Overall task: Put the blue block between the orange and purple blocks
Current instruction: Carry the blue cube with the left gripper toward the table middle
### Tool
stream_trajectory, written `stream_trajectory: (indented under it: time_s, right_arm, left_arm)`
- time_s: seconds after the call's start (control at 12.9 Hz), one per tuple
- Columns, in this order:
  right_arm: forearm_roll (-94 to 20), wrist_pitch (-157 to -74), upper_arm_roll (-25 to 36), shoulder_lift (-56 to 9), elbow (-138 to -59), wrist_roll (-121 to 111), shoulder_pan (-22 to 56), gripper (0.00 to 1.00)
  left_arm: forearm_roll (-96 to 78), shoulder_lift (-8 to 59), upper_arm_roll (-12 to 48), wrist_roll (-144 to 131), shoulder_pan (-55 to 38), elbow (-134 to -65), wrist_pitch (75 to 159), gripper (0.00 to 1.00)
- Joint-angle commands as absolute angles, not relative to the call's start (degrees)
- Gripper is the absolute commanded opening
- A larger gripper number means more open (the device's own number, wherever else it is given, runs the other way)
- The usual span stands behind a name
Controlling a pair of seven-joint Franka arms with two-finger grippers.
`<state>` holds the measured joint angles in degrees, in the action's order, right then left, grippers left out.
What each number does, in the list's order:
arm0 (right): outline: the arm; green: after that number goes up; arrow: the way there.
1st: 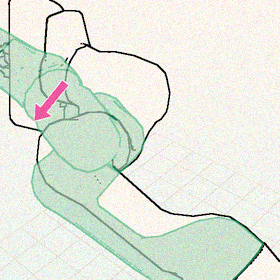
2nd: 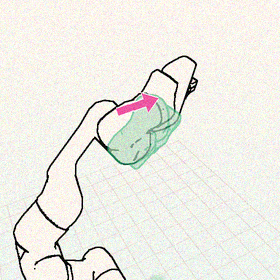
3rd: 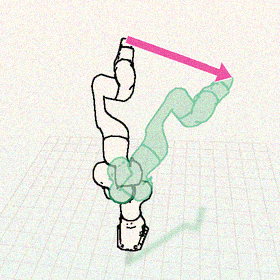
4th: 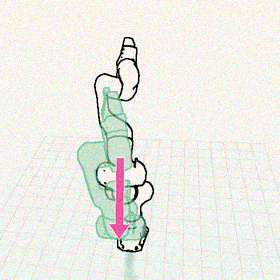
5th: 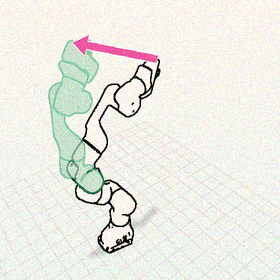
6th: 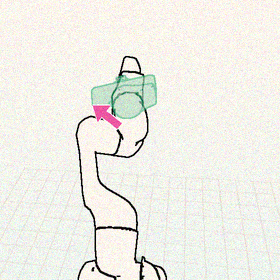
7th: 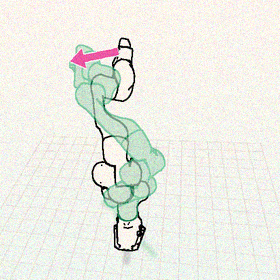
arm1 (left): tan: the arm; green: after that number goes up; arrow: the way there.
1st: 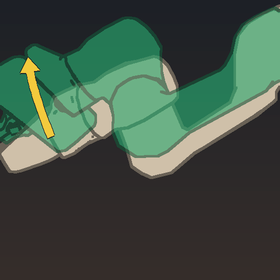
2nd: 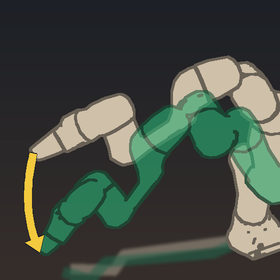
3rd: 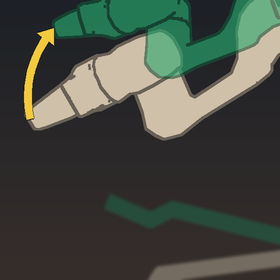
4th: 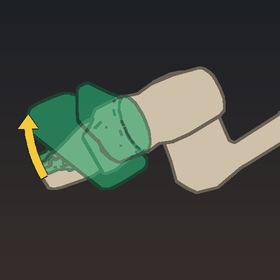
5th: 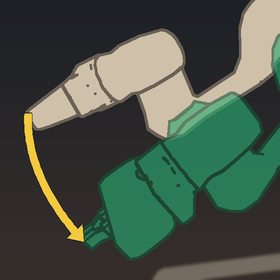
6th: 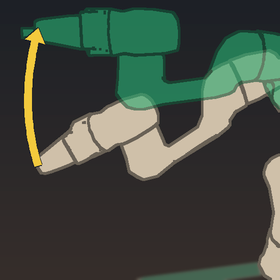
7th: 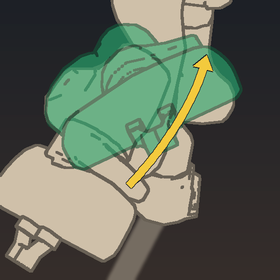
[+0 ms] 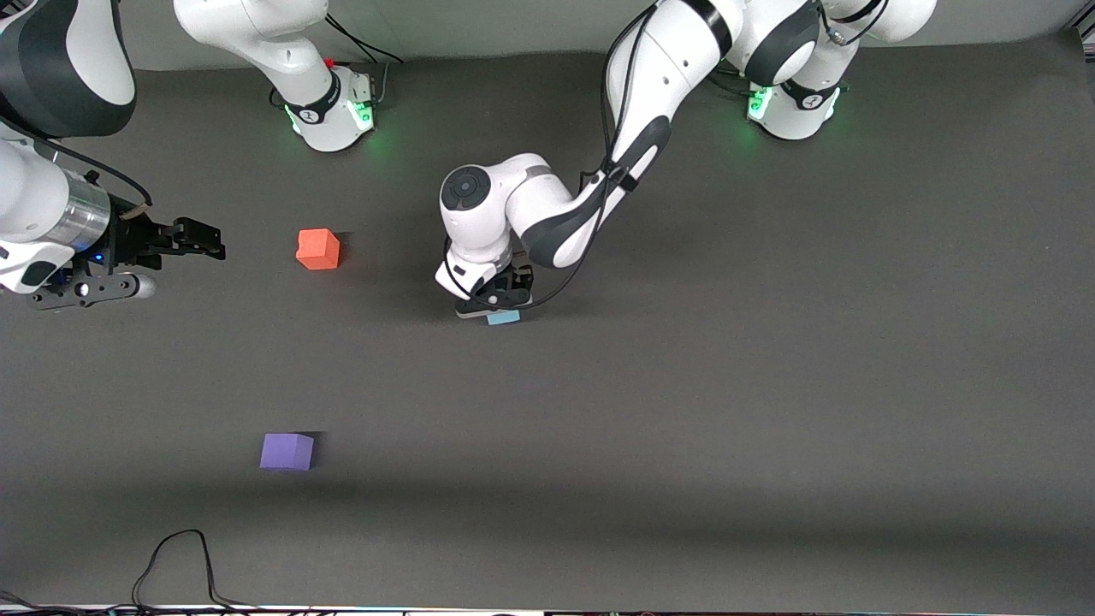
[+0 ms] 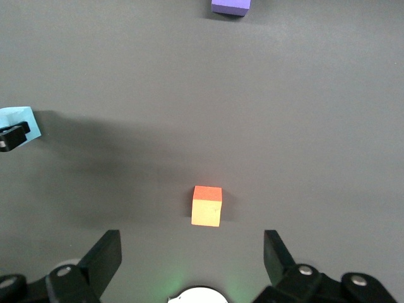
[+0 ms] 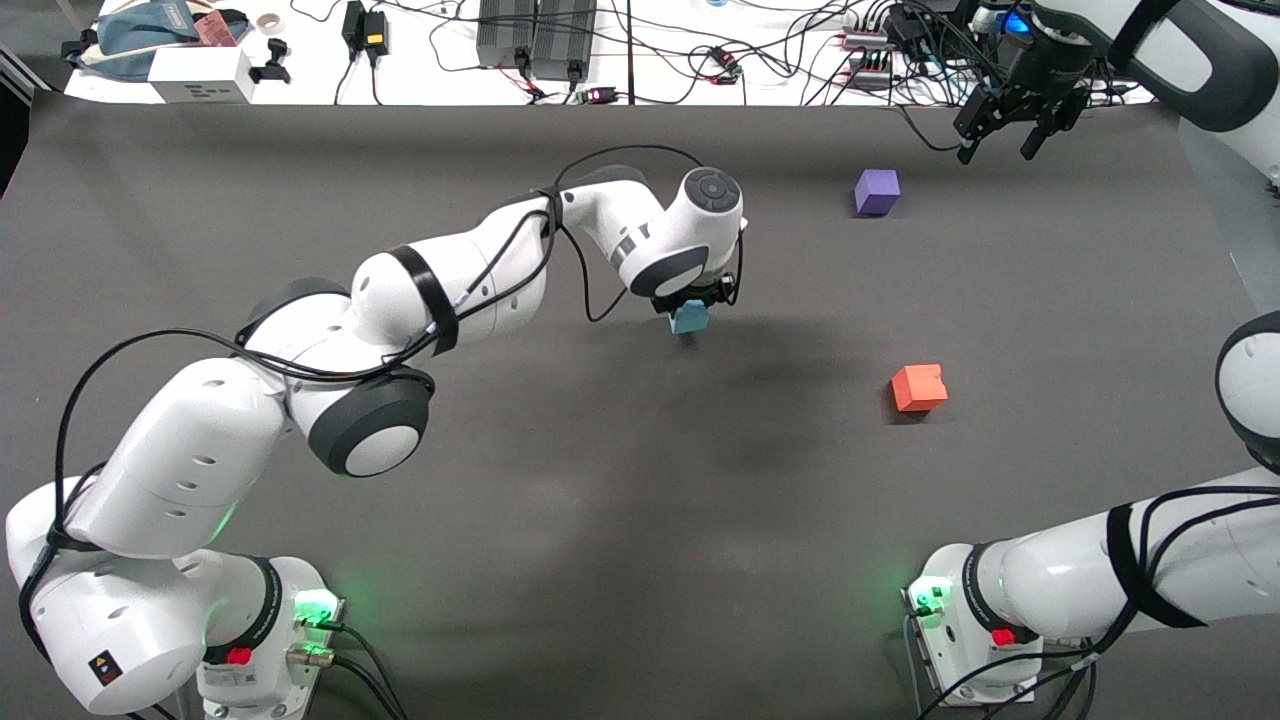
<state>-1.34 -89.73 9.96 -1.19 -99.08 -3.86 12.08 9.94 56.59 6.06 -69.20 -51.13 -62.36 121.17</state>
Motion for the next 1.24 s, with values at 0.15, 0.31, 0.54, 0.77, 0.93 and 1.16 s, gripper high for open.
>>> stream_trajectory:
  time_s: [0.15, 0.31, 0.54, 0.77, 0.93, 1.16]
  right_arm:
    - [-2.02, -90.35, 10.46, -1.32, -99.40, -4.75, 12.57, 1.00]
    - [-2.02, -90.35, 10.46, -1.32, -99.40, -4.75, 12.57, 1.00]
    - [-2.02, -90.35, 10.46, -1.41, -99.40, -4.75, 12.57, 1.00]
    - [-2.02, -90.44, 10.37, -1.41, -99.32, -4.75, 12.57, 1.00]
    - [-2.11, -90.44, 10.02, -1.41, -99.32, -4.57, 12.74, 1.00]
    - [-4.38, -91.05, 10.02, -1.58, -99.40, -2.91, 16.34, 1.00]
  left_arm:
    - [11.16, 58.80, 5.19, -69.79, -52.82, -61.61, 122.60, 0.55]
    - [11.25, 58.71, 5.19, -69.52, -52.73, -61.87, 122.61, 1.00]
    - [10.64, 56.35, 5.36, -69.17, -51.42, -61.96, 120.86, 1.00]
    - [8.45, 49.25, 10.79, -66.81, -43.54, -61.70, 112.44, 1.00]
    - [5.03, 43.27, 15.44, -63.30, -35.64, -61.79, 106.29, 1.00]
    - [2.90, 31.07, 18.19, -60.74, -25.87, -69.74, 100.56, 1.00]
